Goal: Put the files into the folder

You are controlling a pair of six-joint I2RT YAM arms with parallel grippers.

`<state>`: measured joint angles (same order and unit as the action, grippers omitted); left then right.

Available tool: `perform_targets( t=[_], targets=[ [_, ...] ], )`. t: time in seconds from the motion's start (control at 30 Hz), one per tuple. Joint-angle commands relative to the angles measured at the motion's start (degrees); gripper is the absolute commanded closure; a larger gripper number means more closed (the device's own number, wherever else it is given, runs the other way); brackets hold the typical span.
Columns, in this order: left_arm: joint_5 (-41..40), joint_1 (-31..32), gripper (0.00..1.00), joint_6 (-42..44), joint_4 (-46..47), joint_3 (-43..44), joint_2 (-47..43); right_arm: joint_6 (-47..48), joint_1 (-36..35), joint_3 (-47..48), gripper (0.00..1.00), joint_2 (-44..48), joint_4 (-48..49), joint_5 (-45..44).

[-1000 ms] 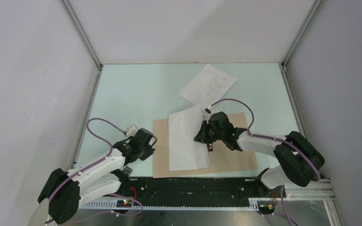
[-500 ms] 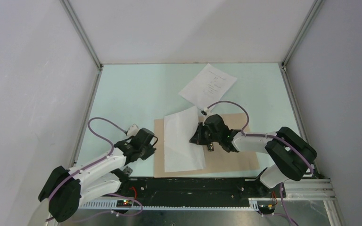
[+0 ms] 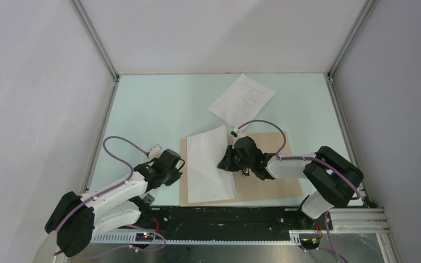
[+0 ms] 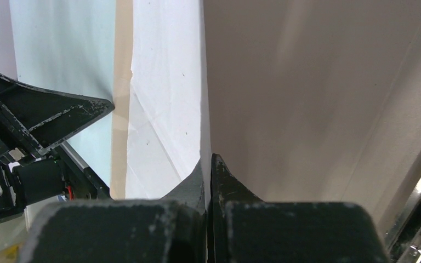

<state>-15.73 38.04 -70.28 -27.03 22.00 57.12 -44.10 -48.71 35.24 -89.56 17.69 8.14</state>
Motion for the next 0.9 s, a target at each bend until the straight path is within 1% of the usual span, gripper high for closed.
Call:
perform_targets(
  t=[0.0,0.33,0.37,0.43,0.47,0.5,0.53,0.57,0.63,0.7,0.87],
  targets=[
    [-0.7,1.1,1.0,-0.9,-2.7,-0.3,1.6,-1.5,-1.3,-0.2,1.0,-0.8,2.4,-3.2],
    [-0.8,1.3,1.0,-1.1,-2.8,-0.6,1.8,-2.6,-2.8,-0.2,1.0,-1.4,1.3,-6.0],
    [-0.8,1.3,1.0,-1.2,-2.8,-0.6,1.8,-2.4,-2.7,-0.2,0.97,-1.0,0.9,-6.5],
    [-0.8,1.3,1.0,-1.2,-2.8,-0.7,1.9,-1.9,-2.4,-0.2,0.84,-0.3,-0.5,-7.0],
    [-0.7,1.3,1.0,-1.1,-2.8,-0.8,1.9,-1.7,-2.3,-0.2,0.81,-0.1,-0.8,-7.1],
    [-0.7,1.3,1.0,-1.1,-2.8,-0.8,1.9,-1.4,-2.1,-0.2,0.74,0.3,-1.4,-7.2],
    [-0.7,1.2,1.0,-1.1,-2.8,-0.8,1.9,-1.2,-1.8,-0.2,0.71,0.6,-1.7,-7.3],
    [-0.7,1.3,1.0,-1.1,-2.8,-0.7,1.9,-1.1,-1.8,-0.2,0.66,0.8,-2.2,-7.3],
    [-0.7,1.3,1.0,-1.0,-2.8,-0.6,2.0,-0.9,-1.5,-0.2,0.63,1.1,-2.8,-7.5],
    [-0.8,1.2,1.0,-0.9,-2.8,-0.6,2.0,-0.8,-1.2,-0.2,0.62,1.3,-3.4,-7.9],
    [-0.8,1.3,1.0,-0.7,-2.8,-0.6,2.2,-0.7,-0.2,-0.2,0.62,2.1,-4.3,-8.1]
  ],
)
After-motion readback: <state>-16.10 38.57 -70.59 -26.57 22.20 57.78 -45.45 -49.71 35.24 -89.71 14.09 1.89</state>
